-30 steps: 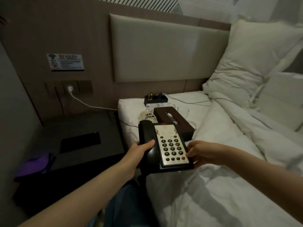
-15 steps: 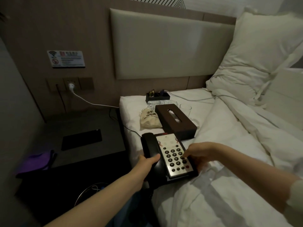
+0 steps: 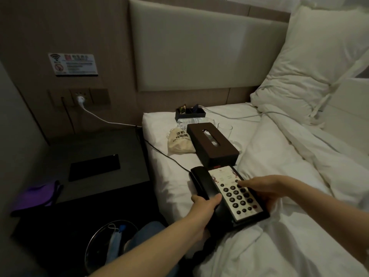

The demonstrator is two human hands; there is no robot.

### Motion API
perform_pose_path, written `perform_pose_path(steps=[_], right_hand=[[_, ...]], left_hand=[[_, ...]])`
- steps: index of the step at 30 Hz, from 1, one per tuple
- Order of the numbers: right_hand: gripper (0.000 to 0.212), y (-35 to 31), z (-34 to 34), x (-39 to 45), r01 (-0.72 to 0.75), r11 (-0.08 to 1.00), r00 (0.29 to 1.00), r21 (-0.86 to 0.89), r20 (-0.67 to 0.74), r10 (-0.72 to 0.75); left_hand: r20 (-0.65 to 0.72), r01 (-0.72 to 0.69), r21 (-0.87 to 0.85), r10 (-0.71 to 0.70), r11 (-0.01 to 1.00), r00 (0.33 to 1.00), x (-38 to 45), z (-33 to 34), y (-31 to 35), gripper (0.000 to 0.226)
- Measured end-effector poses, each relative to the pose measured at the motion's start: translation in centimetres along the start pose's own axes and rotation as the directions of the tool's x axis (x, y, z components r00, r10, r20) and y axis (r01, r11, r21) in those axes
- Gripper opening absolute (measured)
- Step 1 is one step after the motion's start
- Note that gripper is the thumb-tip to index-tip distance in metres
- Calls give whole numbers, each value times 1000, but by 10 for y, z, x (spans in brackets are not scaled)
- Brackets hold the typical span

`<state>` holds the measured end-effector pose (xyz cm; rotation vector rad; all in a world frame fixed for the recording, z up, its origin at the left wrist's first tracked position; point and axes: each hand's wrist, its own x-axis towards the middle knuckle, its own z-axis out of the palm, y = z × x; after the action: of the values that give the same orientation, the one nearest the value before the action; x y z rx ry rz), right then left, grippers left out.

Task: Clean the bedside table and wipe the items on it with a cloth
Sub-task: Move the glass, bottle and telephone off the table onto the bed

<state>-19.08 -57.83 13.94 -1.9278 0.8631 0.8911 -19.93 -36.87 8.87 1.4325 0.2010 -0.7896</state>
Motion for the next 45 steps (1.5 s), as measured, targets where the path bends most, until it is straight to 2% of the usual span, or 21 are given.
perform_pose_path(steps=[4,8,12,16,19,23,26,30,34,38,40,45], right_hand=[[60,-12,0,-8,-54,995,998,-82,-29,52],[67,-38,9,-18,-110,884,978,-454,-209,14],[73,-56,12,-22,-162,810,957,-563,-291,-11],[62,-65,20,-33,-166,731,932,-662,-348,-103],[60,-67,22,-37,-186,629,915,-755,-365,-169],[45,-69,19,-34,-194,486,826,-852,-409,-387],[44,-77,20,-35,-209,460,758,-863,-440,-481],[38,-87,30,-33,-198,419,745,-886,-414,-523],[37,-83,24,-33,-216,459,755,-861,-446,-481],[39,-72,21,-31,-137,620,856,-773,-408,-319],[38,-70,19,-28,-97,682,880,-725,-383,-282],[38,-73,18,-25,-32,801,900,-598,-366,-237]], left_hand=[[22,47,3,-47,999,999,6,-5,-3,82],[27,47,1,-47,999,999,9,-10,-3,79],[27,40,-13,-40,999,999,7,1,1,86],[37,25,22,-26,999,999,13,-2,4,89],[93,-20,92,11,996,996,16,-15,6,81],[59,-26,245,12,969,998,17,-31,3,73],[68,-1,197,-13,980,998,16,-37,2,62],[105,69,104,-80,992,991,13,-42,3,47],[116,108,37,-111,994,987,15,-41,0,34],[84,66,-2,-66,998,994,18,-34,-2,39],[67,60,-32,-57,998,996,18,-29,-2,37],[86,98,-161,-85,982,993,14,-26,-1,61]])
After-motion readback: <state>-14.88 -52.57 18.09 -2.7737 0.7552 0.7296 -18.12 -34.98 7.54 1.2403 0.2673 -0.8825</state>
